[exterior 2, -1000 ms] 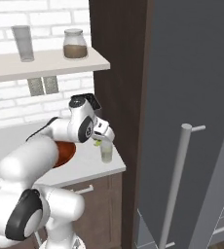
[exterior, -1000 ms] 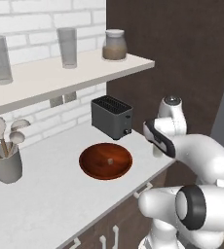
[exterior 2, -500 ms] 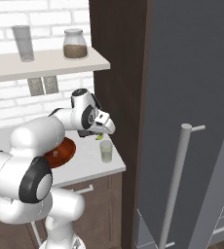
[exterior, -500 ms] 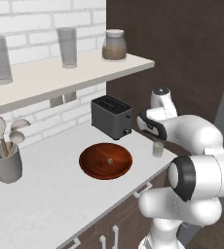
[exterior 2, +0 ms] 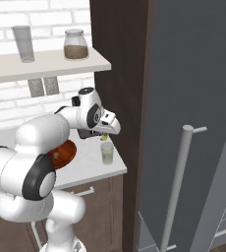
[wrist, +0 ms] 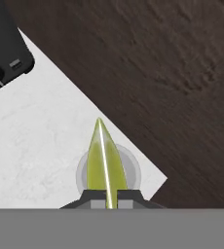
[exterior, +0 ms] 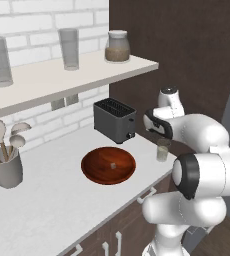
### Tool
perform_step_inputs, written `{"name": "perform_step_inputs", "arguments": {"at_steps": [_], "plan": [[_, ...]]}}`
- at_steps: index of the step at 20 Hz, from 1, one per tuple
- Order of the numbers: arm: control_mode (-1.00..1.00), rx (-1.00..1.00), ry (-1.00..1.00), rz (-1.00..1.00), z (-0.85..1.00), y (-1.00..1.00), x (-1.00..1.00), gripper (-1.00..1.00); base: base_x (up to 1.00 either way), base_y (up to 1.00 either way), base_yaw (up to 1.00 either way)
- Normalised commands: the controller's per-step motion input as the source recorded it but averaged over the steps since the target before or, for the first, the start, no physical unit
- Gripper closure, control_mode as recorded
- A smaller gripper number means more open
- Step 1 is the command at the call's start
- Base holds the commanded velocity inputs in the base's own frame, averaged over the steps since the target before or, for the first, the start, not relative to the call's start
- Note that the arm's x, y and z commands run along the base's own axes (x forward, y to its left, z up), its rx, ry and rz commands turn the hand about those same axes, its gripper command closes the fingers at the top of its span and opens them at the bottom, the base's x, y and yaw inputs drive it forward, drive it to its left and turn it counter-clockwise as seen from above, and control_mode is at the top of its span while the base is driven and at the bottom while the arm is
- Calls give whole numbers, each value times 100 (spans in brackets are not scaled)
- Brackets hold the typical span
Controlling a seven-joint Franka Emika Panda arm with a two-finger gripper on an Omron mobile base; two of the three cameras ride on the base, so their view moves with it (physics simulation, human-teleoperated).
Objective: Grab a lemon wedge from the fridge and one ice cube from the ice bowl, and put them in the glass of lemonade.
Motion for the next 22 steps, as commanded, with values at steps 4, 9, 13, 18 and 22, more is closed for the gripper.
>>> {"name": "perform_step_inputs", "arguments": {"at_steps": [4,9,13,18,22], "plan": [[-100,0,0,0,-25,4,0,100,0,0,0],[-100,0,0,0,-46,0,0,100,0,0,0],[-100,0,0,0,-8,-5,0,100,0,0,0],[-100,0,1,0,0,0,5,100,0,0,0],[-100,0,1,0,0,0,5,100,0,0,0]]}}
